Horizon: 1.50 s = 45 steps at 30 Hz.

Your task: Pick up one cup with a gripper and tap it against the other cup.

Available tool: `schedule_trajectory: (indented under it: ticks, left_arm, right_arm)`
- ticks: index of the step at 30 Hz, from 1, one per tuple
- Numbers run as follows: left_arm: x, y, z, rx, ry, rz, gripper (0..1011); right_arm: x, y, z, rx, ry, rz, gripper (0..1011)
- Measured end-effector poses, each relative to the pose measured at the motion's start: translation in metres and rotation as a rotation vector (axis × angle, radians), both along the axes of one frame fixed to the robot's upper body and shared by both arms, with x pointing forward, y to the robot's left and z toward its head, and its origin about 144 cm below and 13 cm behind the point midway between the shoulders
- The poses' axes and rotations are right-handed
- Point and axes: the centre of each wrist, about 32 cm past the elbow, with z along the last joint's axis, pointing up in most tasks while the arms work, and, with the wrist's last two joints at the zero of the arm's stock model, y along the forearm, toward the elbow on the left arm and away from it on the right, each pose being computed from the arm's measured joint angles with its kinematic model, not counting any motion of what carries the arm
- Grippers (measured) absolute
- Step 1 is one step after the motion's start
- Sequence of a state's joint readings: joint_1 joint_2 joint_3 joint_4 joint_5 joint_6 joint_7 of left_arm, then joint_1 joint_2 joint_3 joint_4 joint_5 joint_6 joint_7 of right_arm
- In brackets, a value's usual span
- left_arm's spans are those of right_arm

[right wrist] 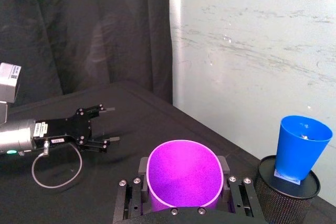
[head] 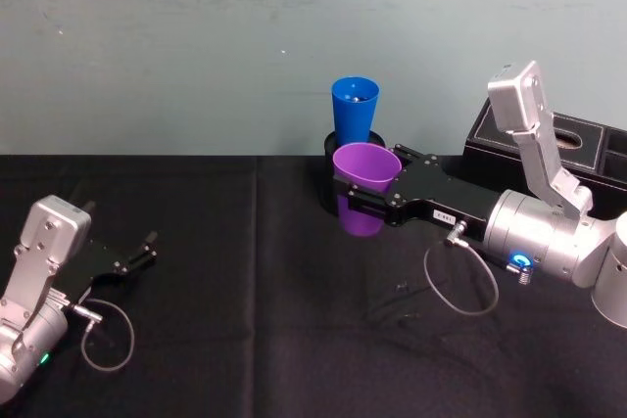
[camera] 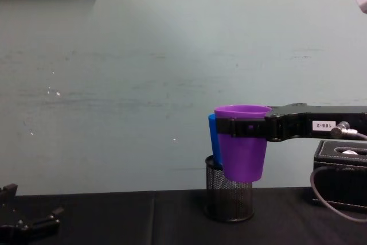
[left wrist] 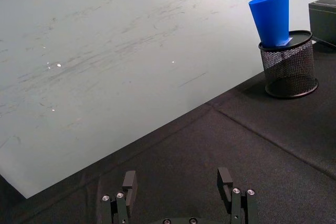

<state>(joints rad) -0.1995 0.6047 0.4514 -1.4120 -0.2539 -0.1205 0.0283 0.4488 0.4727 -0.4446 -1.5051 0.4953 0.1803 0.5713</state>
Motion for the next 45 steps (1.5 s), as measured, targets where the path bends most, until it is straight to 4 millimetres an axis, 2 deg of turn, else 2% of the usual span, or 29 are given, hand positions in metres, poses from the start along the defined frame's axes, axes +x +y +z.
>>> schedule_trajectory:
  ticks: [40,45]
  left_arm:
    - [0.0000,0.0000,0.0000,0.000,0.000,0.000,1005]
    - [0.0000,0.0000,0.0000,0.000,0.000,0.000,1005]
  right_arm:
    - [0.0000,-0.0003,-0.0004,0.000,-0.002,0.007,741]
    - [0.0052,-0.0009,-0.0003,0.019,0.005,0.028,741]
